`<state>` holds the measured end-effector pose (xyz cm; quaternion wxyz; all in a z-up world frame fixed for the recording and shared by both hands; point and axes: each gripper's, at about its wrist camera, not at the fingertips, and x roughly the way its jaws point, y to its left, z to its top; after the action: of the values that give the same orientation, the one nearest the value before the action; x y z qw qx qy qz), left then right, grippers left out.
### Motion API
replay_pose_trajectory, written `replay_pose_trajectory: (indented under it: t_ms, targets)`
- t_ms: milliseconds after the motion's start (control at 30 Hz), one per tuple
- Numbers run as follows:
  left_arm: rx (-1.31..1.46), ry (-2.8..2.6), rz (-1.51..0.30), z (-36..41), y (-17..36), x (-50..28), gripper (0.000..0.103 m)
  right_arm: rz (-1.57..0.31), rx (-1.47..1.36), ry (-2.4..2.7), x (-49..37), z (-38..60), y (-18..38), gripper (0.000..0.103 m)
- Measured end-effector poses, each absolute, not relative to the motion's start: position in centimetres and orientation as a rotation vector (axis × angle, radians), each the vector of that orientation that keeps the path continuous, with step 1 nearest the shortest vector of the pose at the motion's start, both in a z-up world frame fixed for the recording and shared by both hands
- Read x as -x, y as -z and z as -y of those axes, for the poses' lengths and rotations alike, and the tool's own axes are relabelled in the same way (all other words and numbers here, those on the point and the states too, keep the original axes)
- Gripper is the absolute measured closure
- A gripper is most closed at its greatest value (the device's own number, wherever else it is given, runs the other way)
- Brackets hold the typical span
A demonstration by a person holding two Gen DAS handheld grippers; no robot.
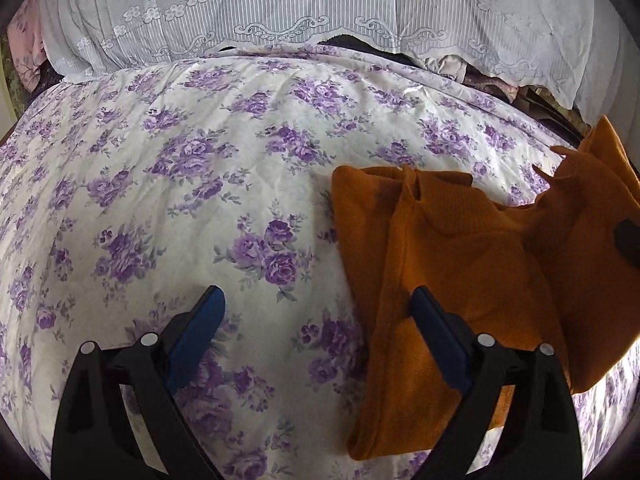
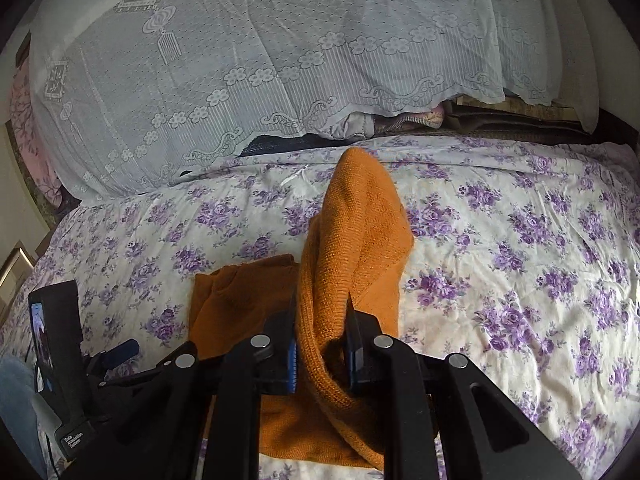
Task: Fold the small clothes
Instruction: 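Lift the held side edge with the right tool and fold it across the body, then lay the folded side down with the right tool and press it flat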
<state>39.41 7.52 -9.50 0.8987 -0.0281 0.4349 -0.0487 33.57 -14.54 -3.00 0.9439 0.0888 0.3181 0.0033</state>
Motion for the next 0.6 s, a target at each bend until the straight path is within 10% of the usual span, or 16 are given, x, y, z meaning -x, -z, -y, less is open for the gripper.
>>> replay_pose_trajectory:
  t_ms: [600]
  targets:
    - [0.031,0.141,-0.941,-2.6,9.3,-47.6,0.011,-0.692,-0.086,-0.121,-33.6,9.4,2.6,0.085]
